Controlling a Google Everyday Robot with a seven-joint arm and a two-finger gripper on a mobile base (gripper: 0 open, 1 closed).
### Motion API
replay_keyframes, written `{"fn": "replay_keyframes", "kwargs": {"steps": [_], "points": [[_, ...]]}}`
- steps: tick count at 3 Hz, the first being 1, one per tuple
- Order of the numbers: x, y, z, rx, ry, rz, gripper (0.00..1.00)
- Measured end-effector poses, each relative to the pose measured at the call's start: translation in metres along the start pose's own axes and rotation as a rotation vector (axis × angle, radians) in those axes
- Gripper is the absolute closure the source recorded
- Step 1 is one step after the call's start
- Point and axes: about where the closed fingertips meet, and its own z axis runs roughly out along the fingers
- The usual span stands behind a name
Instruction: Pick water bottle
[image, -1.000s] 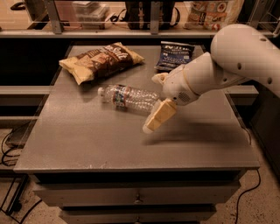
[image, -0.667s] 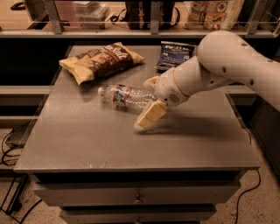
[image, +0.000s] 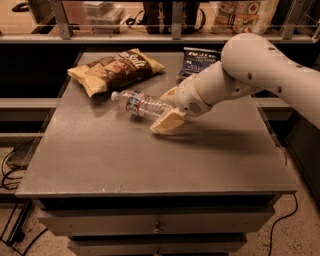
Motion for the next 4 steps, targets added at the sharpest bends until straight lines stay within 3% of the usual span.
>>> {"fn": "replay_keyframes", "kwargs": {"steps": [1,2,4], "points": [[-0.012,-0.013,-0.018,0.027,0.01,-0.004,0.87],[-0.033,-0.03,-0.052,0.069,0.026,-0.032,1.0],[-0.092,-0.064,-0.163,0.231,0.068,-0.185,1.0]]}}
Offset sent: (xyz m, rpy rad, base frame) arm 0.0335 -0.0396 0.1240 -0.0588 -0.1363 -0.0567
